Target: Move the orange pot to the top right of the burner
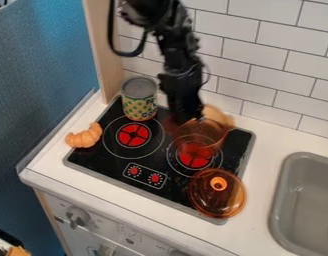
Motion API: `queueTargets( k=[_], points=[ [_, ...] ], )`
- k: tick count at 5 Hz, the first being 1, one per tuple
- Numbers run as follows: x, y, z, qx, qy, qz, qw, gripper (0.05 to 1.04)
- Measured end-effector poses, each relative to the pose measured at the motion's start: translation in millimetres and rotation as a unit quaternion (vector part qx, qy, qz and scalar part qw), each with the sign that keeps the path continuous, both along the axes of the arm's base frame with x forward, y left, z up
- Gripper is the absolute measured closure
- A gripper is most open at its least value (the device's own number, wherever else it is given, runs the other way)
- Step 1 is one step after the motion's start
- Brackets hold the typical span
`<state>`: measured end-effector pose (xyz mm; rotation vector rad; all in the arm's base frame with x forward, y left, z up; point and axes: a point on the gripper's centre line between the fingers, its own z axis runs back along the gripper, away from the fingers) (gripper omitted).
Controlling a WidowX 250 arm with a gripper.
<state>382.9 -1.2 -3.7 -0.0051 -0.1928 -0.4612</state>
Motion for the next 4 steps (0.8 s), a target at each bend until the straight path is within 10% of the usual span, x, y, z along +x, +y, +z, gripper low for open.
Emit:
queueTargets(
  k=[4],
  points=[
    [57.0,-46.2,-25.7,-0.022,0.006,0.000,0.9998,1.010]
  ],
)
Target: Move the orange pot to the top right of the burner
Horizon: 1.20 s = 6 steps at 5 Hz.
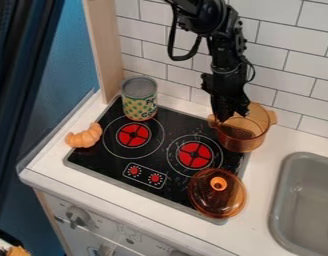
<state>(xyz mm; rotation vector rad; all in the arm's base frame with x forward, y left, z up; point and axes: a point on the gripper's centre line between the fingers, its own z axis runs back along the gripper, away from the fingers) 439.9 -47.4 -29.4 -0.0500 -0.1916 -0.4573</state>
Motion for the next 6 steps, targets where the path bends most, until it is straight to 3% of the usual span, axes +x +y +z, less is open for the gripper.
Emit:
queueTargets(
  k=[1,2,4,5,6],
  points=[
    [0.6,-4.4,0.8,0.007,0.000,-0.001,1.0000,1.010],
    [-8.0,-4.5,-7.4,-0.005,0.011,-0.005,0.9999,1.010],
    [-9.1,8.8,-12.0,-0.004,0.016,0.007,0.9998,0.979],
    [-10.2,8.8,-14.3,-0.003,0.023,0.003,0.9997,0.812],
    [-9.7,11.8,-14.2,0.006,0.022,0.004,0.9997,0.527]
  ],
)
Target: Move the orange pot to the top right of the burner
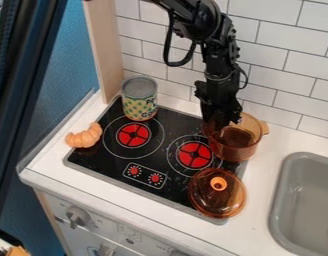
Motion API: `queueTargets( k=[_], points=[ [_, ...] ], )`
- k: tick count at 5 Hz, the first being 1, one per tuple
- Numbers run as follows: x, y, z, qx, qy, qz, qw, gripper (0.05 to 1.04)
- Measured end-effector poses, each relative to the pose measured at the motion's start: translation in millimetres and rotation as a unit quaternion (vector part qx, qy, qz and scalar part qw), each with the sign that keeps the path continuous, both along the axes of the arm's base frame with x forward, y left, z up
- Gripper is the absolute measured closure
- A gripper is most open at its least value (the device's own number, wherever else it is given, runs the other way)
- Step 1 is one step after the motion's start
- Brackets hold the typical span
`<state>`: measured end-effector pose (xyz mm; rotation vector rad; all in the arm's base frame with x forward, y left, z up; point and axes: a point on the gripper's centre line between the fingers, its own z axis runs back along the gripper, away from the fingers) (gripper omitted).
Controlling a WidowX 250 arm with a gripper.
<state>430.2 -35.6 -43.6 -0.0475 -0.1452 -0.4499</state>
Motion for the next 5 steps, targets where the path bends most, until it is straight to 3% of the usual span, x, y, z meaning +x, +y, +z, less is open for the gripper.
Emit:
queueTargets(
  k=[1,2,3,4,5],
  points=[
    [-1.4,0.7,-0.5,0.002,0.004,0.003,1.0000,0.224],
    [-7.6,0.7,-2.8,0.002,0.008,-0.002,1.0000,0.073],
    [-3.2,-0.9,33.1,-0.004,-0.034,-0.009,0.9994,0.076],
    [-6.8,-3.3,46.0,-0.012,-0.045,-0.016,0.9988,0.083],
    [-9.8,-5.9,65.3,-0.019,-0.071,-0.030,0.9968,0.083]
  ],
)
